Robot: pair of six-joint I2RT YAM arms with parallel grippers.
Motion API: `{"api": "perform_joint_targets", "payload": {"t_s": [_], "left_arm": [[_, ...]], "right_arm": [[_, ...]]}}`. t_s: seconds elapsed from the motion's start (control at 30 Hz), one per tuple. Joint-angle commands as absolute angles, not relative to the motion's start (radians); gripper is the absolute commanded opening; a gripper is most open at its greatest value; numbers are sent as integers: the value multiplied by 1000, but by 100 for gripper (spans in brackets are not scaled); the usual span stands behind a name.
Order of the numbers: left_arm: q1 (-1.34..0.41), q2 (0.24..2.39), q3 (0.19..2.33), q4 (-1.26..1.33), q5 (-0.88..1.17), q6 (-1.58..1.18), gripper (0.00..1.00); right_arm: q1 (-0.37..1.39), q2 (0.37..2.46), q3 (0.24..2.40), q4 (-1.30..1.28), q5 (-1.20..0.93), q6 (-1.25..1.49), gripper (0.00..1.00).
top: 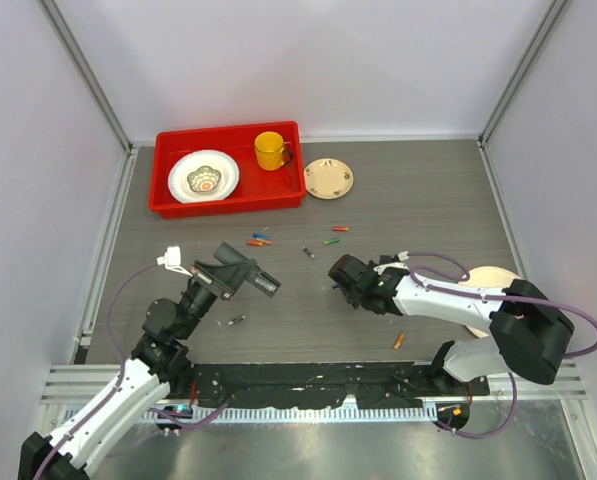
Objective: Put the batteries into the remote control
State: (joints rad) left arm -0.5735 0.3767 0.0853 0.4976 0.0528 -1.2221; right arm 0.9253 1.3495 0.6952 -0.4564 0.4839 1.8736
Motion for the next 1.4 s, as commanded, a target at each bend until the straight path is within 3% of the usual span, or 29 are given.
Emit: {"api": "perform_joint_targets", "payload": {"t_s": [0.0, 0.27, 0.8, 1.23, 1.37], "left_arm": [[-569, 299, 68, 419, -57, -1200, 0], [-569, 267, 66, 400, -87, -1164, 0], [-571, 182, 75, 260, -35, -1124, 0], [-569, 233, 104, 242, -23, -1131, 0], [-569, 241, 104, 242, -17, -1131, 0]], "right_arm": [[925, 1399, 762, -460, 595, 2154, 1], [930, 1540, 885, -496, 589, 2192, 1], [931, 1638, 779, -351, 474, 2042, 4], [931, 1517, 917, -514, 471, 1744, 66], [937, 1430, 969, -583, 544, 1477, 67]]}}
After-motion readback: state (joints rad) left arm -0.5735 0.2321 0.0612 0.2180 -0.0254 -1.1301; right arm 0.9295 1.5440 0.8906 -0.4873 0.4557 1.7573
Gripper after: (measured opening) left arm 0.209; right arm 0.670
